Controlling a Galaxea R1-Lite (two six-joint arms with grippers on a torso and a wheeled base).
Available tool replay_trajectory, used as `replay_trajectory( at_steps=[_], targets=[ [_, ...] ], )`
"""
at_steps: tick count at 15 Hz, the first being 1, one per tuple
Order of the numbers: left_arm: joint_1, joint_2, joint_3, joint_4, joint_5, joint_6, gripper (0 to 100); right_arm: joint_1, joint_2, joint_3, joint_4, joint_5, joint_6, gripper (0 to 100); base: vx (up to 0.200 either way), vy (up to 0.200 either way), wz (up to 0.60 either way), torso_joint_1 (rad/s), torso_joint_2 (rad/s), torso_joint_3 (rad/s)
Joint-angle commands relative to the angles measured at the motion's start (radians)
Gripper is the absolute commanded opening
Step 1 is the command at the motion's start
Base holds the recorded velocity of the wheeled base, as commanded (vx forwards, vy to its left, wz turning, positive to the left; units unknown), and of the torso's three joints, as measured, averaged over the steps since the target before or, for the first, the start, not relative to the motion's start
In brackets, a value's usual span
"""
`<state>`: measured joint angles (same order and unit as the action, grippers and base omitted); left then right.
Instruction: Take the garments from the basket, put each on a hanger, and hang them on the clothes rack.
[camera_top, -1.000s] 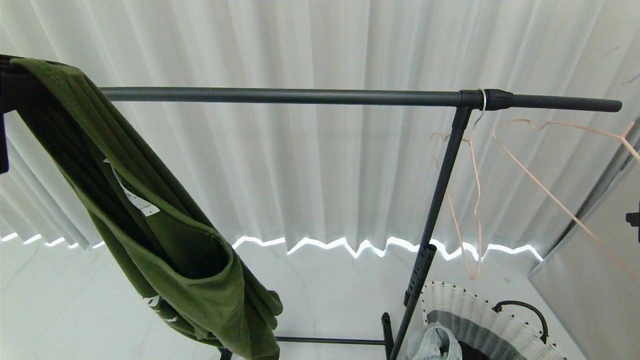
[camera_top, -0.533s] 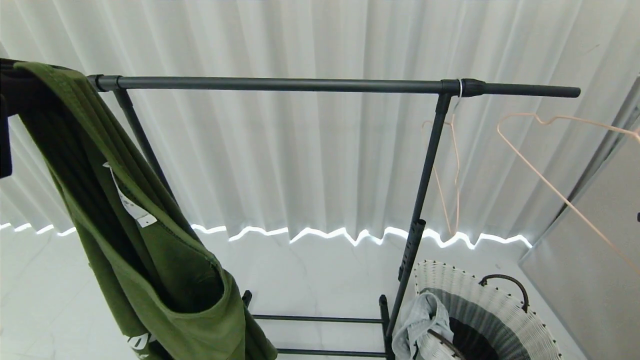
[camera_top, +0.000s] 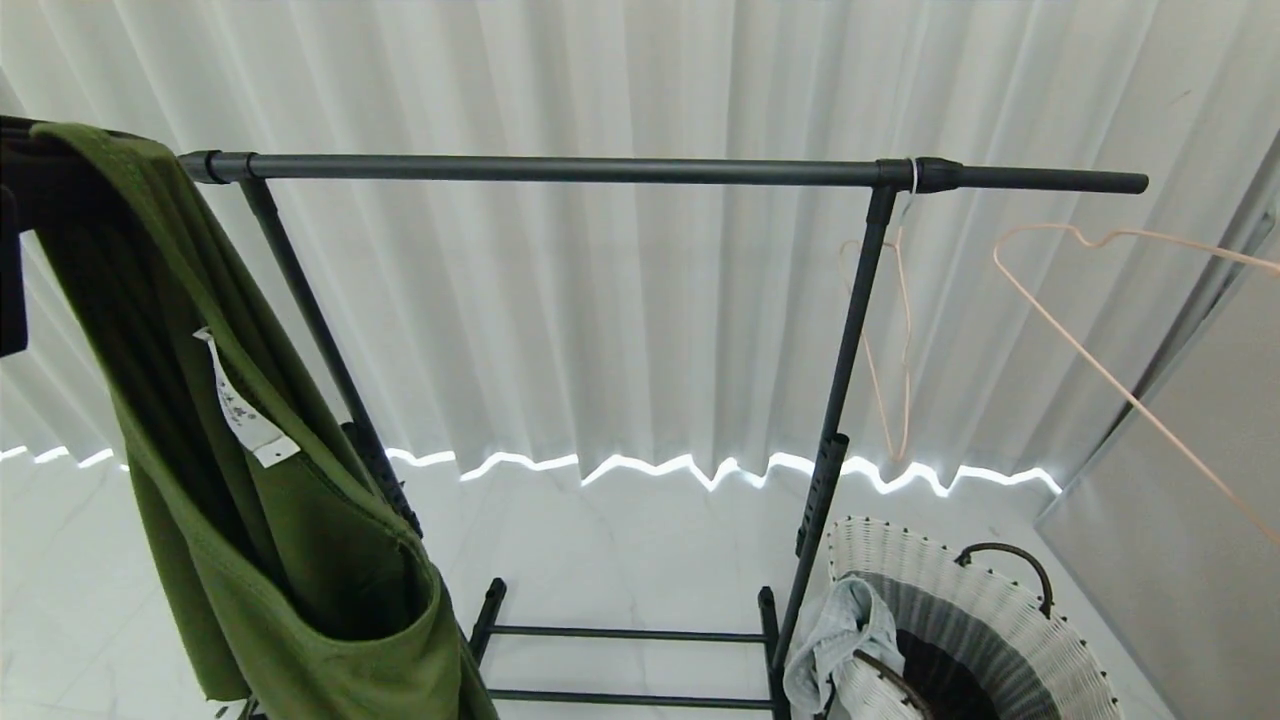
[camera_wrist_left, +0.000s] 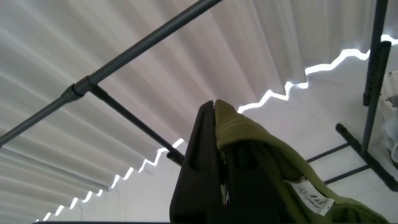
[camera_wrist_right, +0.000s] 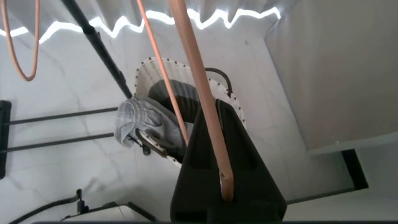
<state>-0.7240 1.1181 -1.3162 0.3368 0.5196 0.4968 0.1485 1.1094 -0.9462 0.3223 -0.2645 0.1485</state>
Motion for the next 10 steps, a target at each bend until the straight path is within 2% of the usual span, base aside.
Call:
replay_trajectory(
  at_steps=[1, 6, 10],
  targets=[
    [0.0, 0.005, -0.002, 0.001, 0.0, 0.0, 0, 0.0, 0.001, 0.0, 0.0, 0.001, 0.0, 0, 0.0, 0.2, 0.0, 0.012, 0.0, -0.002],
    [0.0, 0.008, 0.002, 0.001, 0.0, 0.0, 0, 0.0, -0.003, 0.0, -0.005, 0.001, 0.002, 0, 0.0, 0.2, 0.0, 0.003, 0.0, 0.002],
    [0.0, 0.008, 0.026, 0.001, -0.001, 0.0, 0, 0.0, -0.028, -0.003, -0.002, 0.001, -0.003, 0, 0.0, 0.0, 0.0, 0.0, 0.0, 0.0]
  ],
)
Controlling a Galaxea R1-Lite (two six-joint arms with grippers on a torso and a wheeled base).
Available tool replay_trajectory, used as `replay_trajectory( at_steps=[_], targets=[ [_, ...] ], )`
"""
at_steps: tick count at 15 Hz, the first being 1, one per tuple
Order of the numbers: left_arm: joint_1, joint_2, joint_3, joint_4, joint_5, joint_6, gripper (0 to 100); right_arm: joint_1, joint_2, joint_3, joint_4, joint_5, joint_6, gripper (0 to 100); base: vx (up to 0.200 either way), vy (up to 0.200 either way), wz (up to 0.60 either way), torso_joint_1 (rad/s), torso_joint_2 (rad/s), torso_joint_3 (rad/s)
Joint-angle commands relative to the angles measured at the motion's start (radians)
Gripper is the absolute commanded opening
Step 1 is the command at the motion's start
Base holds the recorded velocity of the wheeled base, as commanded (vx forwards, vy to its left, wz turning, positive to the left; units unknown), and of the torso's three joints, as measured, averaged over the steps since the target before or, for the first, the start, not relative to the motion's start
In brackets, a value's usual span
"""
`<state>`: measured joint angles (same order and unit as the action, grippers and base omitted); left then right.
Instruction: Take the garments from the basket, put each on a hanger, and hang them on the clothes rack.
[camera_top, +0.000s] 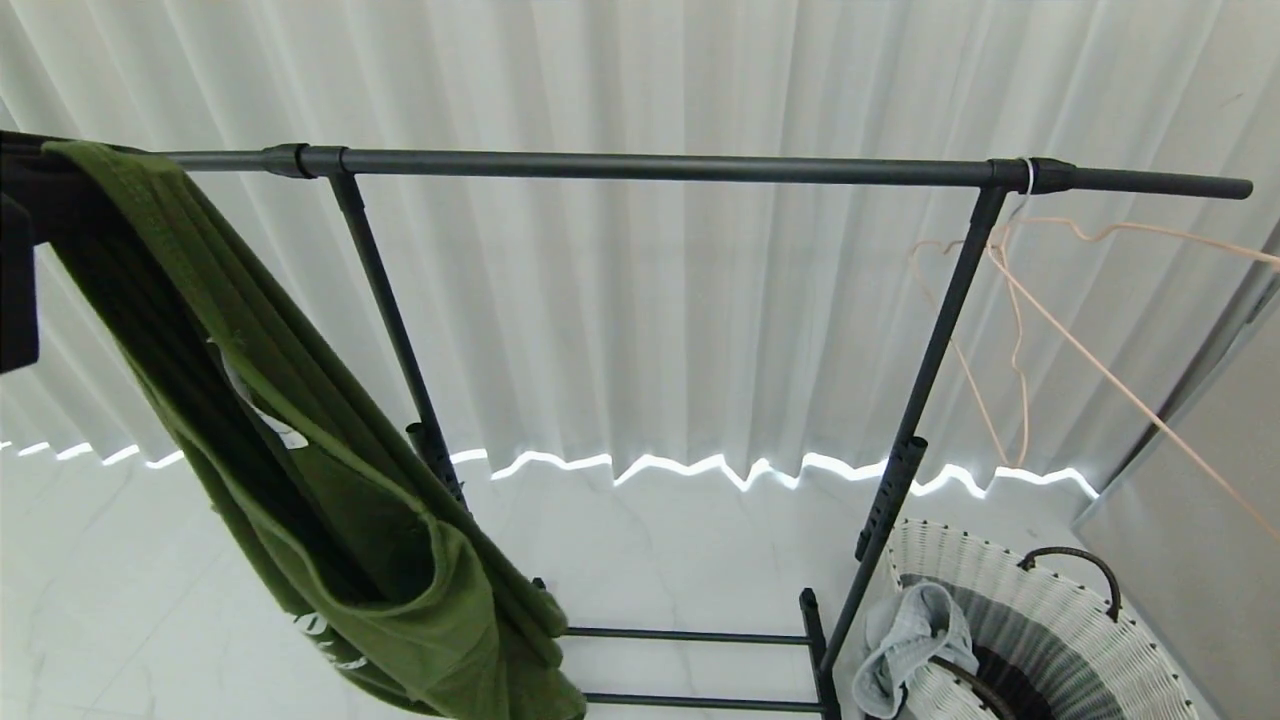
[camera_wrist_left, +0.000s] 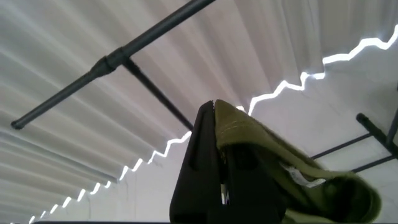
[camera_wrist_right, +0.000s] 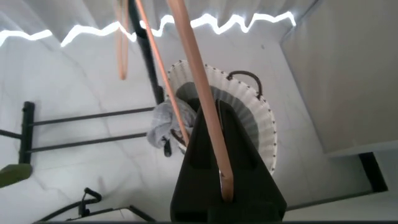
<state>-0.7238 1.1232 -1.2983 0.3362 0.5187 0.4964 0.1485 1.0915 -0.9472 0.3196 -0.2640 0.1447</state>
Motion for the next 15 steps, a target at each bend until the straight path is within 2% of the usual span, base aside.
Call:
replay_trajectory(
  at_steps=[1, 3, 4, 8, 9, 11, 15],
  targets=[
    [0.0, 0.003, 0.016, 0.001, 0.001, 0.001, 0, 0.0, -0.024, -0.002, 0.001, 0.002, -0.023, 0, 0.0, 0.0, 0.0, 0.0, 0.0, 0.0],
    [0.0, 0.004, 0.028, 0.001, 0.0, -0.001, 0, 0.008, -0.051, -0.004, -0.001, 0.011, -0.099, 0, 0.0, 0.0, 0.0, 0.0, 0.0, 0.0],
    [0.0, 0.004, 0.036, 0.001, 0.0, -0.001, 0, 0.045, -0.062, -0.005, -0.002, 0.011, -0.131, 0, 0.0, 0.0, 0.0, 0.0, 0.0, 0.0],
    [0.0, 0.004, 0.063, 0.001, 0.0, -0.004, 0, 0.335, -0.055, -0.013, -0.005, 0.011, -0.143, 0, 0.0, 0.0, 0.0, 0.0, 0.0, 0.0],
    [0.001, 0.004, 0.074, 0.001, 0.001, -0.006, 0, 0.45, -0.036, -0.015, -0.008, 0.012, -0.135, 0, 0.0, 0.0, 0.0, 0.0, 0.0, 0.0],
    [0.035, 0.006, 0.085, 0.001, 0.004, 0.001, 0, 0.605, 0.004, -0.013, -0.027, 0.014, -0.123, 0, 0.0, 0.0, 0.0, 0.0, 0.0, 0.0],
    [0.095, 0.058, 0.076, -0.005, 0.057, -0.025, 0, 0.813, 0.099, -0.015, -0.073, 0.012, -0.074, 0, 0.0, 0.0, 0.0, 0.0, 0.0, 0.0]
  ],
)
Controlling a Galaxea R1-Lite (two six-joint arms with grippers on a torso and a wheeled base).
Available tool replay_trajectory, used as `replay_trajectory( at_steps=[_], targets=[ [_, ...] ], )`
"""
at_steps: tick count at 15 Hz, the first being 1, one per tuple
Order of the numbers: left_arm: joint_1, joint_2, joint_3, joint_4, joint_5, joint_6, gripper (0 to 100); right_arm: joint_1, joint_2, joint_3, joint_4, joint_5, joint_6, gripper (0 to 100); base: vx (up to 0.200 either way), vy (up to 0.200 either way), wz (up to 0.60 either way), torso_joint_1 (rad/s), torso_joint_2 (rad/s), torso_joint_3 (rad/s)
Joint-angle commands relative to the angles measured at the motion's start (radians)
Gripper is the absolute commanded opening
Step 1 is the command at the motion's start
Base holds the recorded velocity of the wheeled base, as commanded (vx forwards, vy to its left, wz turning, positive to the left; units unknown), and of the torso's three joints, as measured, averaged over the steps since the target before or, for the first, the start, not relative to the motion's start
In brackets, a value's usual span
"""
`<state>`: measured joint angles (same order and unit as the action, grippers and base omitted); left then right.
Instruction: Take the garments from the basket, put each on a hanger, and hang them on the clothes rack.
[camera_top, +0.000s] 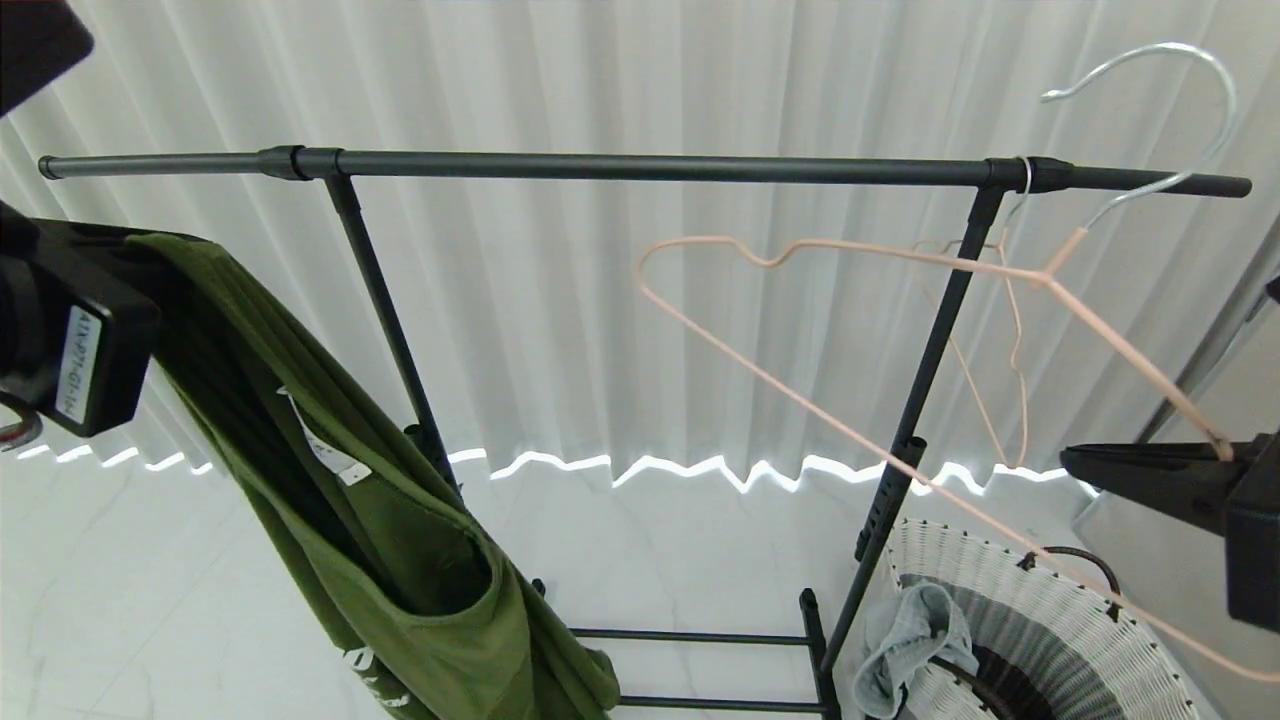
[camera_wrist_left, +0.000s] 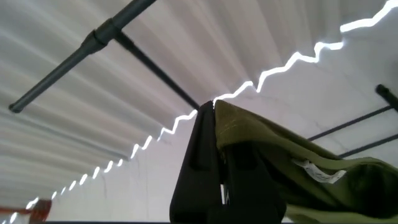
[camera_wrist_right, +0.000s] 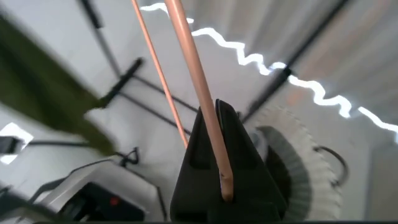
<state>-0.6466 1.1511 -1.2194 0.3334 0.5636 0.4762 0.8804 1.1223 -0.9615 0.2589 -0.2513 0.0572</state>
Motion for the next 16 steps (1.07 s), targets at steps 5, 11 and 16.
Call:
replay_trajectory(
  at_steps=[5, 11, 16],
  targets=[
    [0.045, 0.171, -0.055, -0.007, 0.024, -0.312, 0, 0.256, 0.096, 0.001, -0.041, 0.0, 0.096, 0, 0.0, 0.0, 0.0, 0.0, 0.0, 0.0],
    [-0.004, 0.199, -0.081, -0.007, 0.022, -0.389, 0, 0.311, 0.128, 0.0, -0.076, 0.0, 0.125, 0, 0.0, 0.0, 0.0, 0.0, 0.0, 0.0],
    [-0.045, 0.197, -0.081, -0.007, 0.021, -0.39, 0, 0.31, 0.189, -0.006, -0.136, 0.0, 0.127, 0, 0.0, 0.0, 0.0, 0.0, 0.0, 0.0]
  ],
)
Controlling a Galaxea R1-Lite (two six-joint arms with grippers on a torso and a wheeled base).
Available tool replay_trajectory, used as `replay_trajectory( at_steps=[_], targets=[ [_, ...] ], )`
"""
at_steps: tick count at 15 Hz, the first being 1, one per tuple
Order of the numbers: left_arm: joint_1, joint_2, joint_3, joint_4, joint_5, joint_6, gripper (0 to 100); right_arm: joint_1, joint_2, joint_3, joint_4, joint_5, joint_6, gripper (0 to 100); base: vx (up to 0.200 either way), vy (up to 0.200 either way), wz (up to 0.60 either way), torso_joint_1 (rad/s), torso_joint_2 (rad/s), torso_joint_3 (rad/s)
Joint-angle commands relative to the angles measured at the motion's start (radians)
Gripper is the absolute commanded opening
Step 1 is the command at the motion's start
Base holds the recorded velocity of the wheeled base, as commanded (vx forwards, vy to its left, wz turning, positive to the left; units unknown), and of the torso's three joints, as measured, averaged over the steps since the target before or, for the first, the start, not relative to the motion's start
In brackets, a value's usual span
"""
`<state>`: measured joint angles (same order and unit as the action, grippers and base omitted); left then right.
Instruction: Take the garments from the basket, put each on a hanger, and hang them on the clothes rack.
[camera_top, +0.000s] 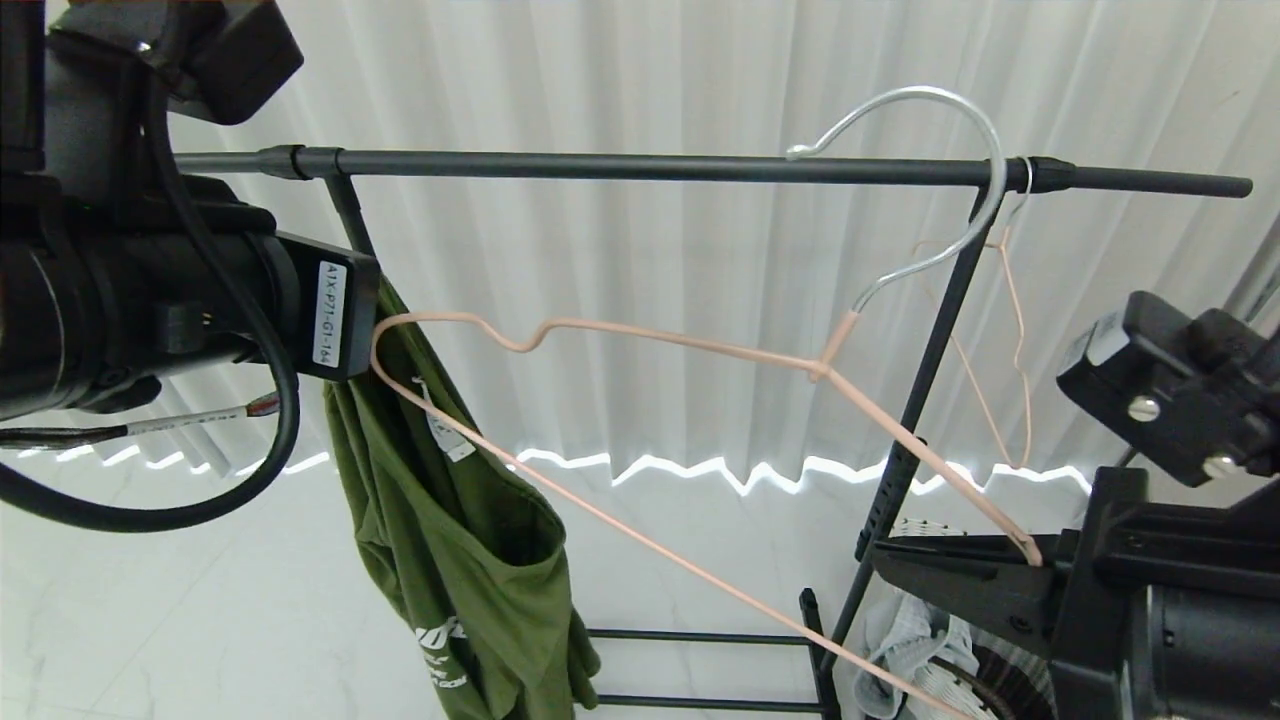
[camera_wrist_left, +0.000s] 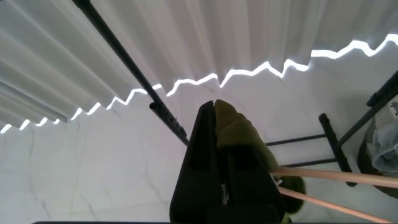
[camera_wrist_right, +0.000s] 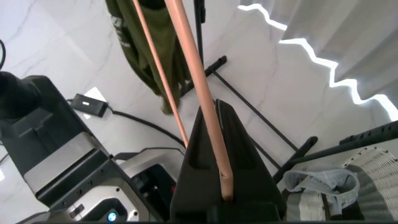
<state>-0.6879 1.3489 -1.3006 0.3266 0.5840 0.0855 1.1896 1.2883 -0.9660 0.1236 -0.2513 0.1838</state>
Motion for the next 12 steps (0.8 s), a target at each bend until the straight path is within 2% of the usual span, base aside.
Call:
replay_trajectory(
  at_steps=[1, 8, 12],
  targets=[
    [-0.01, -0.001, 0.0, 0.0, 0.0, 0.0, 0, -0.005, 0.034, -0.008, -0.006, -0.002, 0.003, 0, 0.0, 0.0, 0.0, 0.0, 0.0, 0.0],
    [-0.033, -0.005, 0.0, 0.0, 0.002, -0.029, 0, -0.091, 0.091, -0.042, -0.021, -0.013, 0.037, 0, 0.0, 0.0, 0.0, 0.0, 0.0, 0.0],
    [-0.073, -0.014, 0.006, 0.0, 0.002, -0.03, 0, -0.07, 0.094, -0.069, -0.022, -0.01, 0.051, 0, 0.0, 0.0, 0.0, 0.0, 0.0, 0.0]
  ],
)
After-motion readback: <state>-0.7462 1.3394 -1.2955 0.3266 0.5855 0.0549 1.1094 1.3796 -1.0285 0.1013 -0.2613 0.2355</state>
